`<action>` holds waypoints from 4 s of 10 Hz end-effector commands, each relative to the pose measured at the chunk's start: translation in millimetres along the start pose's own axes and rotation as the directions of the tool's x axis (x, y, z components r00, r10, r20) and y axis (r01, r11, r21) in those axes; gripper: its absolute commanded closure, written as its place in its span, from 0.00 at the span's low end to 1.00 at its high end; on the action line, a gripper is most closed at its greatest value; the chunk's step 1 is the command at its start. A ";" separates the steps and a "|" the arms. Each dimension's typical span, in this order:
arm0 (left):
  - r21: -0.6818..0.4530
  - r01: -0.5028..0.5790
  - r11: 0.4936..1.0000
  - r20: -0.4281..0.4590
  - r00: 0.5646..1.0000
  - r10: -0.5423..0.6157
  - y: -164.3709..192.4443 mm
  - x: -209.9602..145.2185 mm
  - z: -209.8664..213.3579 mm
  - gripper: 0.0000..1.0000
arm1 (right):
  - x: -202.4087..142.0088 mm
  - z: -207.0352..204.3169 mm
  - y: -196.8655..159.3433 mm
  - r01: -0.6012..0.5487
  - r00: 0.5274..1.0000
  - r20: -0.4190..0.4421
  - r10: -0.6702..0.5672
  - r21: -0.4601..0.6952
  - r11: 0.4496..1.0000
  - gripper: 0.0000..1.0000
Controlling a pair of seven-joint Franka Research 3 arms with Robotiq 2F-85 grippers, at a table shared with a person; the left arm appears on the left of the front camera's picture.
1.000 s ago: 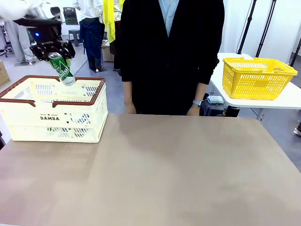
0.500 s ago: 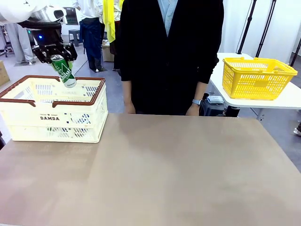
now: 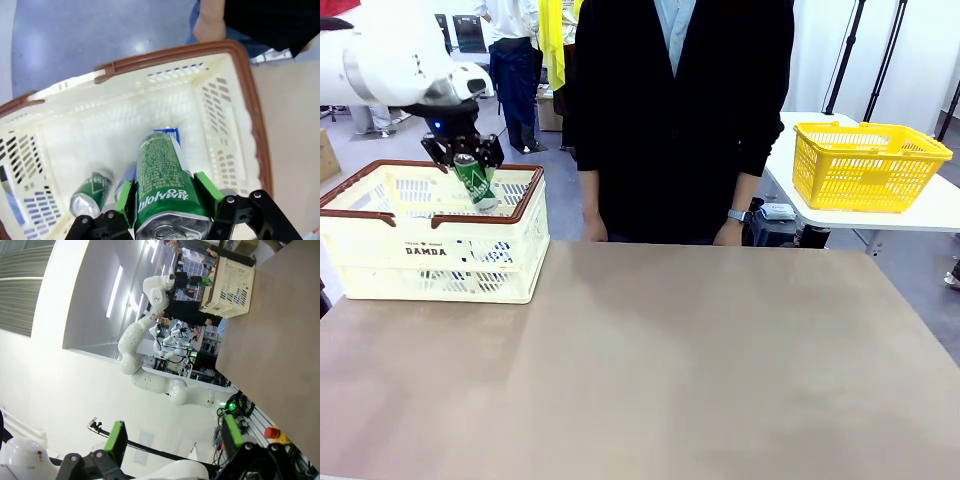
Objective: Place the drinks into the Shopping basket.
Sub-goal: Pick up one drink and place it into the Shopping basket.
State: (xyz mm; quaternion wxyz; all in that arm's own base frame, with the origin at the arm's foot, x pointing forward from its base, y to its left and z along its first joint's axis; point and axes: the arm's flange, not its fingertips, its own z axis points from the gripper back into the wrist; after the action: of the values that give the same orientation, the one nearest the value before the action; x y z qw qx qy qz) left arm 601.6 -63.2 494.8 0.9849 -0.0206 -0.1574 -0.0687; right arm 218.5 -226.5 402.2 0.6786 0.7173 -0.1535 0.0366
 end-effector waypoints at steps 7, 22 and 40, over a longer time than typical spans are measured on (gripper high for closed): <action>0.048 0.066 0.997 -0.092 0.994 -0.061 14.3 14.9 -70.9 1.00 | 1.2 1.5 5.0 0.012 1.000 0.003 -0.012 0.001 1.000 0.00; -0.079 0.025 0.997 -0.036 0.999 -0.028 30.4 20.8 -21.6 0.00 | 1.2 1.5 5.0 0.012 1.000 0.003 -0.012 0.001 1.000 0.00; -0.975 -0.011 0.220 0.040 0.974 0.223 323.0 -336.1 97.6 0.00 | 1.2 1.5 5.0 0.012 1.000 0.003 -0.012 0.001 1.000 0.00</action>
State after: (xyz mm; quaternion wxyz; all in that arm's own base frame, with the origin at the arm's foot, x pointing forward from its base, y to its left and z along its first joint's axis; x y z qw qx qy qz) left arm 305.4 303.1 477.5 0.7454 -0.6401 -0.1686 -0.0786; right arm 218.7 -226.4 402.1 0.6787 0.7173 -0.1532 0.0364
